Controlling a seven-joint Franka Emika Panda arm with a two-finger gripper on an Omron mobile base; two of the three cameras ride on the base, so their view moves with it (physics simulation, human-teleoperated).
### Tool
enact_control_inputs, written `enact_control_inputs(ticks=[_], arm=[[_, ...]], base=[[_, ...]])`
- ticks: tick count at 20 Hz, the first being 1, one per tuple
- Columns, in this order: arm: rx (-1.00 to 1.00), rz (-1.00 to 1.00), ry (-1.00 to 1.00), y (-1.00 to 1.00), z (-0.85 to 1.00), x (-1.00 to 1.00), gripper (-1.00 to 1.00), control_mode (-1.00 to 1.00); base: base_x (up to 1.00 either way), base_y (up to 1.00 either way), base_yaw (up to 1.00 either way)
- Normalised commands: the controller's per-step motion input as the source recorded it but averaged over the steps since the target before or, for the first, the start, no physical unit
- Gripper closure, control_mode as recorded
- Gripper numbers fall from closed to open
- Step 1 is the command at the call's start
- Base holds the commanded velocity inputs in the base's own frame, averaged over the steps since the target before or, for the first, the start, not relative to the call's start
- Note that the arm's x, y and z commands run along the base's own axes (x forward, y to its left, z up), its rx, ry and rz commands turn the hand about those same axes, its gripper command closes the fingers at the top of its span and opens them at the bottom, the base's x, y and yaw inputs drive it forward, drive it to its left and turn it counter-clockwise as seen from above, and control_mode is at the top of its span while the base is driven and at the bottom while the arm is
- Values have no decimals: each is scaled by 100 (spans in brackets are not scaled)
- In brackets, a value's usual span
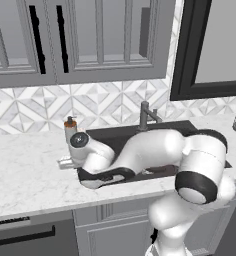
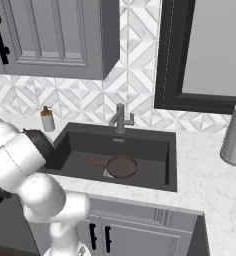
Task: Pick the pan and sponge and place them into the sink. Then turn on the water.
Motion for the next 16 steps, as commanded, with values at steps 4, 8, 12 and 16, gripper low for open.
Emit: enact_control_inputs(ticks=[4,8,12,16], arm=[[36,-27,-9,-95,100,-51,100,-100],[38,-35,0,-100,100,-46,100,-100],[39,-41,4,-100,84,-38,100,-100],[29,-43,12,-97,46,-9,100,-100]], base=[[0,0,0],[0,0,0],[0,0,0],[0,0,0]])
